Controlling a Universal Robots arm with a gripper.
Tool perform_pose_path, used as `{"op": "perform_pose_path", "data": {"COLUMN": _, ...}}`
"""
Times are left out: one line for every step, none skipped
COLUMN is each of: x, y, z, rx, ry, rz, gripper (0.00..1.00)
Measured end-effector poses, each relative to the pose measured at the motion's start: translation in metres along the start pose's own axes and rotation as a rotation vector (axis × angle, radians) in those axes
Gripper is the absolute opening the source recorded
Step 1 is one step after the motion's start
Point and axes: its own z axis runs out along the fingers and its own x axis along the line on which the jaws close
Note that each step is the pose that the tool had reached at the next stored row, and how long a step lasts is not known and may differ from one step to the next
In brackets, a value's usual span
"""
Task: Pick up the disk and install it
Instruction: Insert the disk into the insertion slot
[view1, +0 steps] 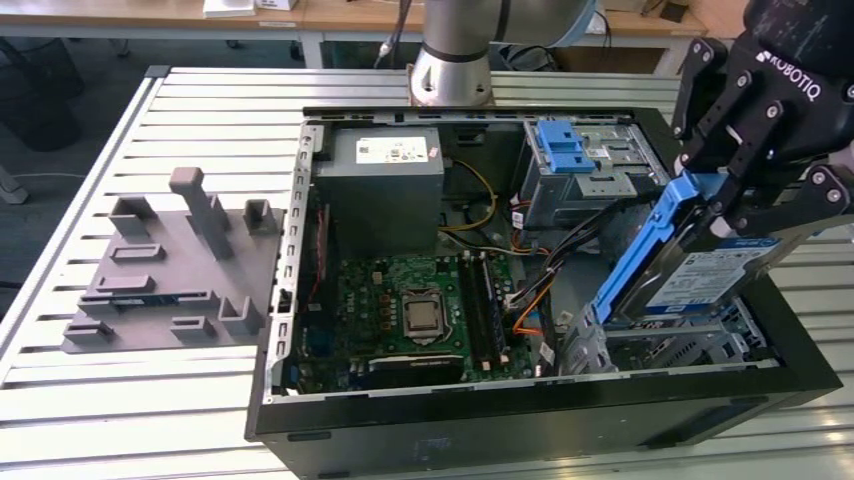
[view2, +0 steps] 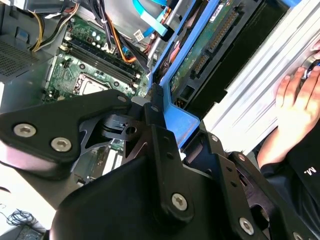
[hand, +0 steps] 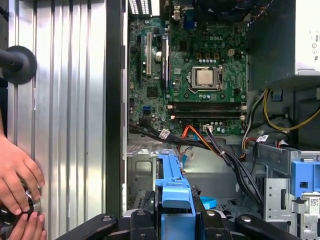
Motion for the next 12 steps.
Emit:
{"op": "perform_pose_path", "data": {"x": -0.0005, "y": -0.0001, "z": 0.0004, "rx": 0.0000, "ry": 0.0001, "rz": 0.000, "gripper": 0.36}}
{"op": "perform_pose_path", "data": {"x": -0.0012, "y": -0.0003, "z": 0.0009, "rx": 0.0000, "ry": 0.0000, "rz": 0.000, "gripper": 0.36}}
{"op": "perform_pose_path", "data": {"x": -0.0020, "y": -0.0004, "z": 0.0014, "rx": 0.0000, "ry": 0.0001, "rz": 0.000, "gripper": 0.36}}
{"op": "perform_pose_path", "data": {"x": -0.0029, "y": -0.0005, "z": 0.0019, "rx": 0.0000, "ry": -0.0001, "rz": 0.000, "gripper": 0.36}}
{"op": "perform_pose_path", "data": {"x": -0.0037, "y": -0.0006, "z": 0.0023, "rx": 0.0000, "ry": 0.0000, "rz": 0.000, "gripper": 0.36}}
{"op": "perform_pose_path", "data": {"x": -0.0044, "y": -0.0010, "z": 0.0028, "rx": 0.0000, "ry": -0.0002, "rz": 0.000, "gripper": 0.36}}
{"op": "perform_pose_path", "data": {"x": -0.0046, "y": -0.0016, "z": 0.0031, "rx": 0.0000, "ry": -0.0001, "rz": 0.000, "gripper": 0.36}}
{"op": "perform_pose_path", "data": {"x": -0.0046, "y": -0.0022, "z": 0.0033, "rx": 0.0000, "ry": 0.0001, "rz": 0.000, "gripper": 0.36}}
{"op": "perform_pose_path", "data": {"x": -0.0047, "y": -0.0027, "z": 0.0038, "rx": 0.0000, "ry": -0.0001, "rz": 0.000, "gripper": 0.36}}
{"op": "perform_pose_path", "data": {"x": -0.0047, "y": -0.0030, "z": 0.0043, "rx": 0.0000, "ry": 0.0000, "rz": 0.000, "gripper": 0.36}}
{"op": "perform_pose_path", "data": {"x": -0.0047, "y": -0.0031, "z": 0.0049, "rx": 0.0000, "ry": 0.0001, "rz": 0.000, "gripper": 0.36}}
{"op": "perform_pose_path", "data": {"x": -0.0046, "y": -0.0031, "z": 0.0055, "rx": 0.0000, "ry": 0.0000, "rz": 0.000, "gripper": 0.36}}
